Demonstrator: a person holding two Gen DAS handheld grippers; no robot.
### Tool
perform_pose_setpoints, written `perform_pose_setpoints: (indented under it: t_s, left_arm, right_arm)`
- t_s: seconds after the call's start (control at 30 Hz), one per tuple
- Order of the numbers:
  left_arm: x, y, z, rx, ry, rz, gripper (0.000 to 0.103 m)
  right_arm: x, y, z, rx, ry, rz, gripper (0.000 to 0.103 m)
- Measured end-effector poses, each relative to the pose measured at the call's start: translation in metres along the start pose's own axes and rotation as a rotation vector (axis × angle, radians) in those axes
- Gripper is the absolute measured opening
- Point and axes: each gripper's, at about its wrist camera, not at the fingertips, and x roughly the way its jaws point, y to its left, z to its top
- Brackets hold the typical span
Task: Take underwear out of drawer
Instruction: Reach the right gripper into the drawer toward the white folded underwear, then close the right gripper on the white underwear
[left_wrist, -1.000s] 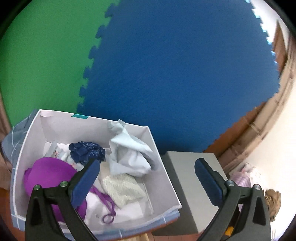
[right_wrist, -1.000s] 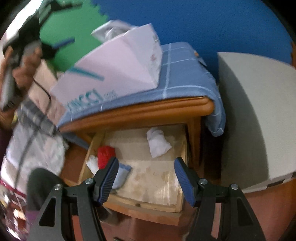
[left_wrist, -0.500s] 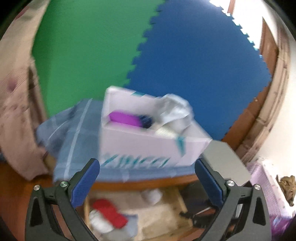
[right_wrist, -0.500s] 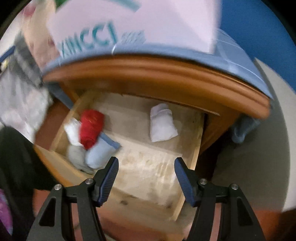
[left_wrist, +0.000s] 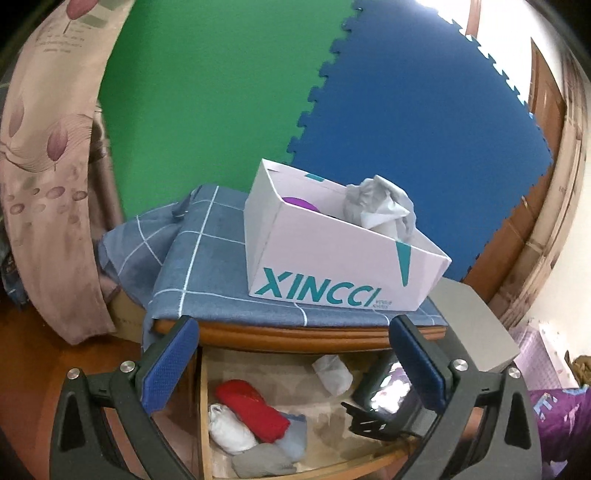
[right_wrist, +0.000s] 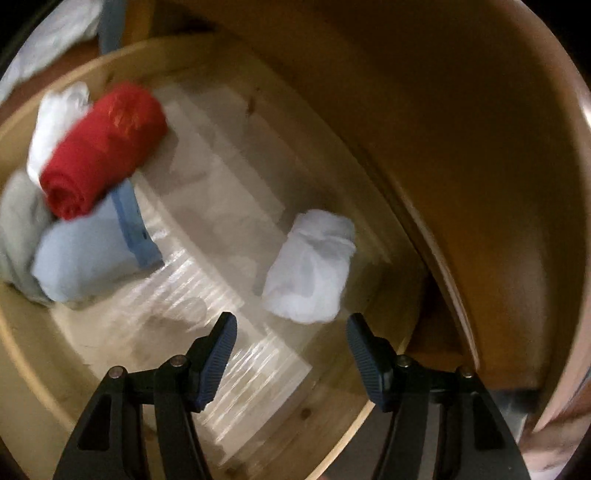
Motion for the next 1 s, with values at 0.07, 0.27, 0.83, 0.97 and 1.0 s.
perform_pose_setpoints:
  t_s: [0.07, 0.27, 0.83, 0.97, 1.0]
  left_arm:
    - [0.003, 0.002, 0.0, -0.013, 0.011, -0.01, 0.101]
    - [0.012, 0.008, -0.001, -0.057, 0.052, -0.026, 0.101]
    - [0.027, -0.013, -0.009, 0.033, 0.105, -0.035, 0.101]
    - [0.027, -0.013, -0.009, 0.031, 0.1, -0.037, 0.101]
    - [0.027, -0.013, -0.009, 0.029, 0.102, -0.035, 0.101]
  right_arm:
    - [0.006, 0.01, 0.003, -0.054, -0.002, -0.057, 0.062]
    - [0.023, 0.011, 0.011, -0.095, 0.015, -0.138, 0.062]
    - [0.072, -0.011, 0.019, -0.045, 0.112, -0.091, 0.065]
    - [0.072, -0.002, 0.018, -0.088, 0.117, -0.076, 0.038]
    - [0.072, -0.001, 0.017, -0.094, 0.12, -0.073, 0.036]
